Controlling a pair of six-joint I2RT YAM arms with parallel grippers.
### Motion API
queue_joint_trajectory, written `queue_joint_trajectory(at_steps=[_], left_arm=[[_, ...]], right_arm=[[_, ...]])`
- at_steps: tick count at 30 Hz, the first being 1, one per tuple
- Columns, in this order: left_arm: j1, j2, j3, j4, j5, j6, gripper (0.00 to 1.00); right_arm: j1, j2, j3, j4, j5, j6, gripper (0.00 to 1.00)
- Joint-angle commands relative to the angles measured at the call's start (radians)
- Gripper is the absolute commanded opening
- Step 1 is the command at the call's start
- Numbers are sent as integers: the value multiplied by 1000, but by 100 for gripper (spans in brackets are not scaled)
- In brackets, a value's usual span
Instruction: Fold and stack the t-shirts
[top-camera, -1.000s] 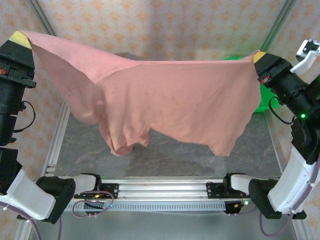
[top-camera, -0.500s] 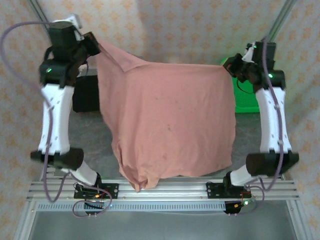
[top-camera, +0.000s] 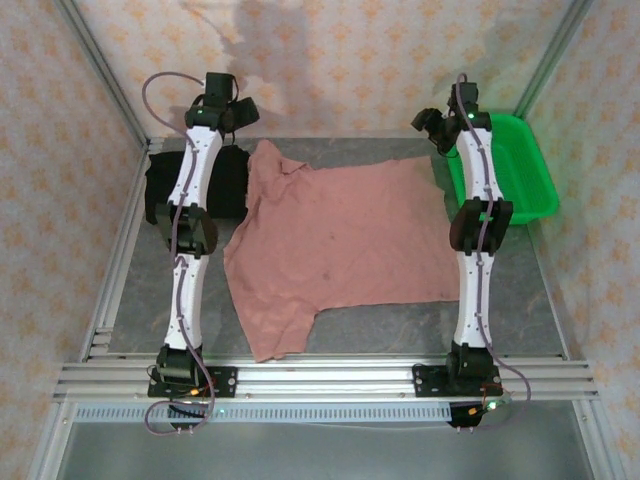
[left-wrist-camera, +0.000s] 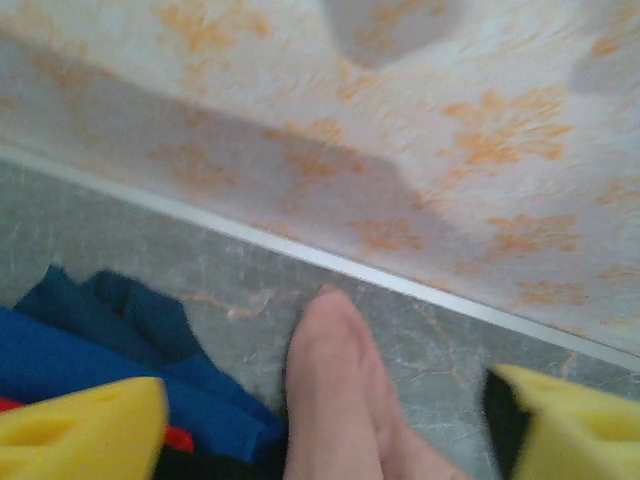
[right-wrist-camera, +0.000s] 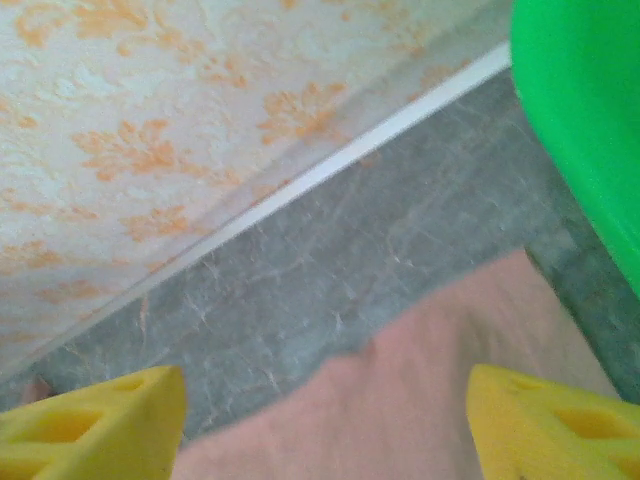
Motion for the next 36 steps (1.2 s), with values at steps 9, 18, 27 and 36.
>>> queue_joint_trajectory(at_steps=[9,18,27,36], left_arm=[[-21,-949,-799,-165,201,-196,100],[-277,-1335,-1803,138,156,-410,72],[-309,-1155,-1966,366,60,-478,57],[-235,-872,-1905,429,34,-481,46]], right_arm=[[63,-1051,-1040,57,-101,14,88],[140,-1325,-1711,177,-104,129,74],[133,-1067,-1765,295,27,112,35],[119,-830,-1689,362,126,151,25]])
